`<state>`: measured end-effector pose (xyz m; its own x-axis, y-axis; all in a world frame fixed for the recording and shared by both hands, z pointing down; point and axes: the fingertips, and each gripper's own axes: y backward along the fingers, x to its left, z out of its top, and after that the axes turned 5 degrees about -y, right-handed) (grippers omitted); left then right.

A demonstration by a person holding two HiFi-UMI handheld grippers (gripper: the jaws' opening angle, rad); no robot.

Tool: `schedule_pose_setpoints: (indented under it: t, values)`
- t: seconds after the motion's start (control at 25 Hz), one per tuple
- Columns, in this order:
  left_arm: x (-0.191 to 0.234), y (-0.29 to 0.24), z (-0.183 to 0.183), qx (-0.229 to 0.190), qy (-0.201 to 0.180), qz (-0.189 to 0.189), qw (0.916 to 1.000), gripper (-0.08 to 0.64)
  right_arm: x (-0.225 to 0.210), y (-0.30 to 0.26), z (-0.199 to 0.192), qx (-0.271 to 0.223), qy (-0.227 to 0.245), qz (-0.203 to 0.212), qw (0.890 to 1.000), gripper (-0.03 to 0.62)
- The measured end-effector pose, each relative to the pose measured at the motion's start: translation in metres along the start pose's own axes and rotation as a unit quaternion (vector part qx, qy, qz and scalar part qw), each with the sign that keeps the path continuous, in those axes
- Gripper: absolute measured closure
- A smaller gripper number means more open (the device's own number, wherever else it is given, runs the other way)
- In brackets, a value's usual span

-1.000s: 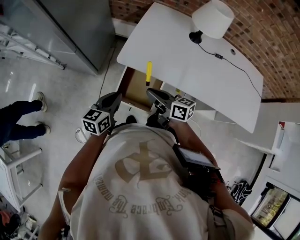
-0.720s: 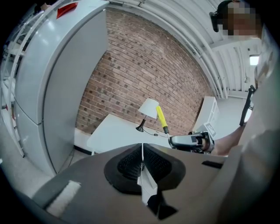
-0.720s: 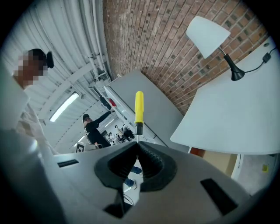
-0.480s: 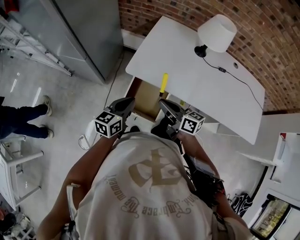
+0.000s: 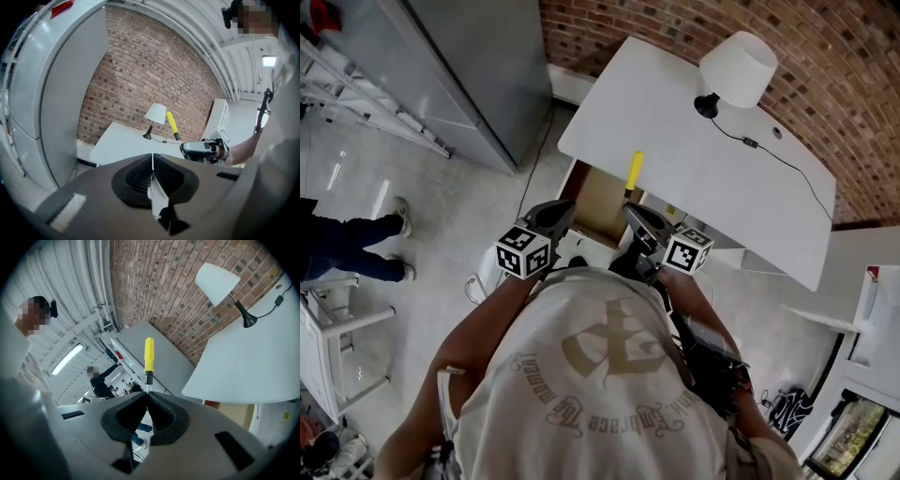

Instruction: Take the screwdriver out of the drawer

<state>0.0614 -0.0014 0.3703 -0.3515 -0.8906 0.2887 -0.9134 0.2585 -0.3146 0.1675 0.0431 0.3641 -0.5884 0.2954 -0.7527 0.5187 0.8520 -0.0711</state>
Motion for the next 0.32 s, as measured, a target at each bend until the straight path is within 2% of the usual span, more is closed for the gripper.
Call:
schedule_pose_setpoints:
  t: [0.32]
  values:
    - [0.0016,-0.0034,-0.0016,0.005,-0.003,-0.003,1.0000,0.546,-0.0024,-0.0014,0.0036,-0.005,-0.004,-0.002,1.000,0.578]
